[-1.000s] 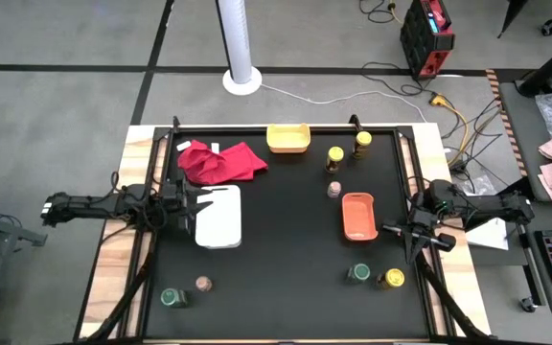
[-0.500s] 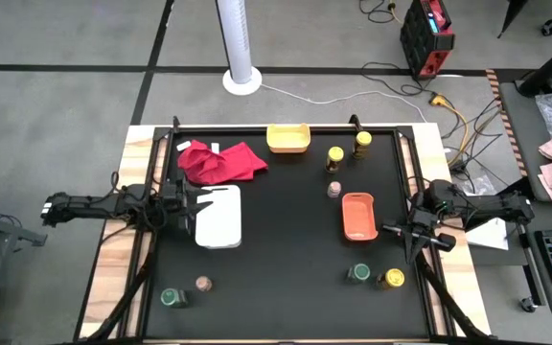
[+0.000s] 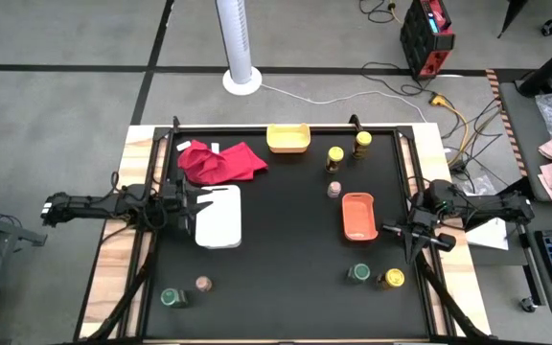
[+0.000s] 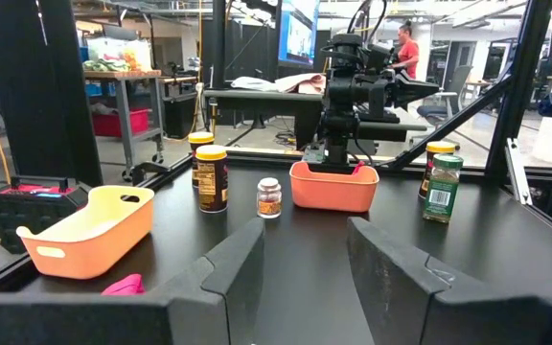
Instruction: Sort spices by type
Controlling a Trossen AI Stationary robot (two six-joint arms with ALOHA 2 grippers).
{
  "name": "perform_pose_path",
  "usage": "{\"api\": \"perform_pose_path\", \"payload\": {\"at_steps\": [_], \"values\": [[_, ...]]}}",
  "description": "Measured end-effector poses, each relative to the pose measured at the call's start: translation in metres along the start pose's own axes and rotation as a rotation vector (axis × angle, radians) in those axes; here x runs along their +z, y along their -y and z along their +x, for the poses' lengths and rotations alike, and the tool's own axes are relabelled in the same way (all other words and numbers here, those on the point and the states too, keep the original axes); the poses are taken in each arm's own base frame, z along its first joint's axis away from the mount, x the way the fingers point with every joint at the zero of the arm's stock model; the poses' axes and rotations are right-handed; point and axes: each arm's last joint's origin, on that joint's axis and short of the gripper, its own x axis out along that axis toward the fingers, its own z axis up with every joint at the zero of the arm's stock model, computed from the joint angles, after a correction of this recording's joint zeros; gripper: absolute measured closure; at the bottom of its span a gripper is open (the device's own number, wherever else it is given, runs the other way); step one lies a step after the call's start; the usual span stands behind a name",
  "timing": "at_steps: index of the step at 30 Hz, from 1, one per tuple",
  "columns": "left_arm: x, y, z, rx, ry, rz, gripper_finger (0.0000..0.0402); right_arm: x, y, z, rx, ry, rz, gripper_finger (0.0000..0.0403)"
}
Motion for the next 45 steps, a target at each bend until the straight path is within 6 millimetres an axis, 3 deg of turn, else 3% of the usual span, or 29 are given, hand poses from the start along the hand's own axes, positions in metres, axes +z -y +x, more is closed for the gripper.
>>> {"api": "perform_pose_path", "payload": {"at_steps": [45], "values": [[0.0000, 0.0000, 0.0000, 0.000, 0.000, 0.042, 0.0266, -0.0001, 0.0000, 0.0000, 0.000, 0.000, 0.000, 0.0390]]}}
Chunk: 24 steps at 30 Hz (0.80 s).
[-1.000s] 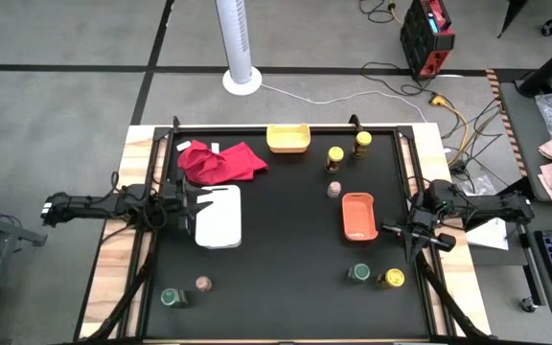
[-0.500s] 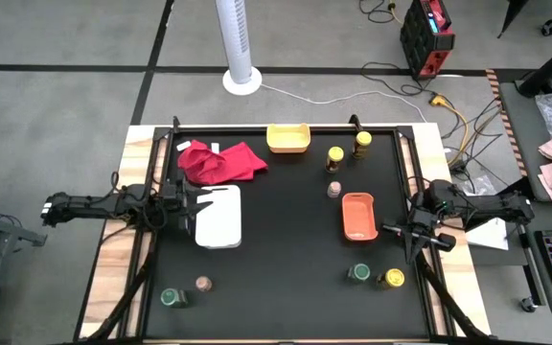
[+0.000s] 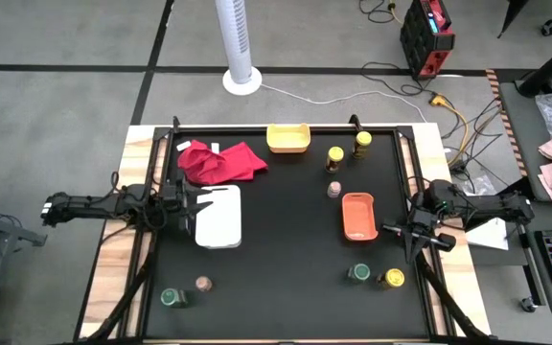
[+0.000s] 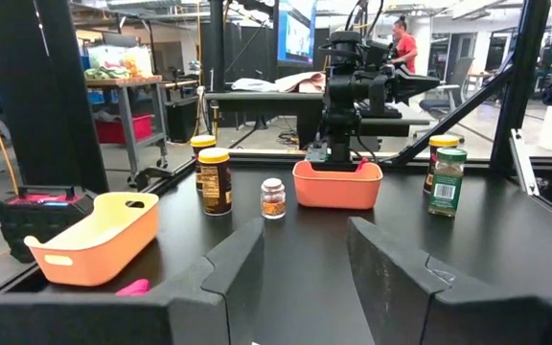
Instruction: Sort spices by type
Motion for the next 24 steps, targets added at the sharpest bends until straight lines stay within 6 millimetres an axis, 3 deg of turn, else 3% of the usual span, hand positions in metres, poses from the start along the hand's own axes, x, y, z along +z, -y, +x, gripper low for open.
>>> {"api": "perform_pose_path", "payload": {"at_steps": [9, 24], "values": [[0.0000, 0.0000, 0.0000, 0.000, 0.000, 0.000, 0.0266, -0.0003, 0.0001, 0.0000, 0.000, -0.002, 0.022, 0.0390], [0.0000, 0.0000, 0.0000, 0.000, 0.000, -0.001, 0.0266, -0.0030, -0.0020, -0.0002, 0.071, -0.082, 0.790, 0.0390]]}}
